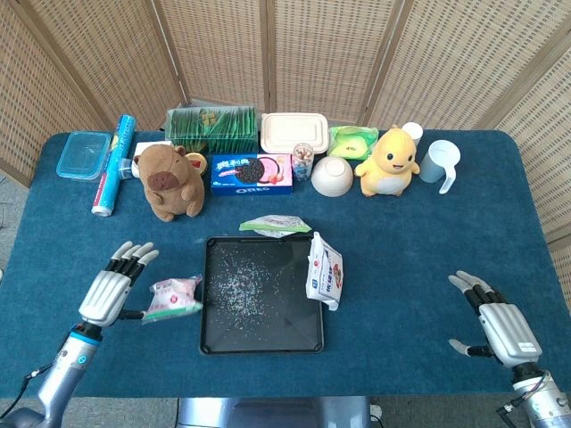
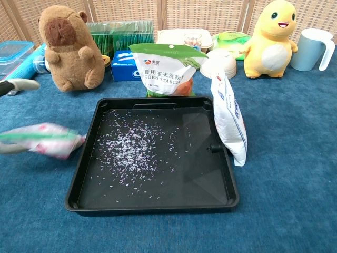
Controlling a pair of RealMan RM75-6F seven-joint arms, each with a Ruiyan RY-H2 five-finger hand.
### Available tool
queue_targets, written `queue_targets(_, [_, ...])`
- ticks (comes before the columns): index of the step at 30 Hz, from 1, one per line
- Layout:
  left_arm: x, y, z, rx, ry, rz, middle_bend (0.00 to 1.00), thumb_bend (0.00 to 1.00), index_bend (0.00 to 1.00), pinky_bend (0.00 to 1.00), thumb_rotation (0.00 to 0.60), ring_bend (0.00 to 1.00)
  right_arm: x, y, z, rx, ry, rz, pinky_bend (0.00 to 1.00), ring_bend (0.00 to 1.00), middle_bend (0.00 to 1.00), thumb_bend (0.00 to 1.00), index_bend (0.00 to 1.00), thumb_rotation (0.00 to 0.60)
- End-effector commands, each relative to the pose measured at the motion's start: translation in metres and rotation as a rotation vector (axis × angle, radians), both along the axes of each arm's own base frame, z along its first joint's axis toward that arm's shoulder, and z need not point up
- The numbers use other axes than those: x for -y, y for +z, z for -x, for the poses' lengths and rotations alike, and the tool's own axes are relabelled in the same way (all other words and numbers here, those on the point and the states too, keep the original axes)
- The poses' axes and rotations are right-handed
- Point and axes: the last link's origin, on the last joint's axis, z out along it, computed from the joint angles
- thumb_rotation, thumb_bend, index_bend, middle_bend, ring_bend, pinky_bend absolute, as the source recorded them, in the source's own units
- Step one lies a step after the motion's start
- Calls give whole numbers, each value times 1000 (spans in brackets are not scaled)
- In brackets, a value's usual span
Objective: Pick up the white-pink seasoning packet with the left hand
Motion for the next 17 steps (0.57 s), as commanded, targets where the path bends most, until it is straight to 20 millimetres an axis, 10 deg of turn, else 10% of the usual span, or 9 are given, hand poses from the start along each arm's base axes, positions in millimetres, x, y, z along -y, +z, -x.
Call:
queue_targets(1, [23, 56, 17, -103, 64, -67, 0, 0, 0, 20, 453, 0, 0, 2, 0, 3, -2, 6, 141, 83, 63, 12, 62, 600])
queue_targets(17, [49, 131, 39, -4, 124, -201, 0, 0, 0, 19, 539, 0, 1, 2, 0, -2, -5, 11, 141, 83, 63, 12, 62, 600])
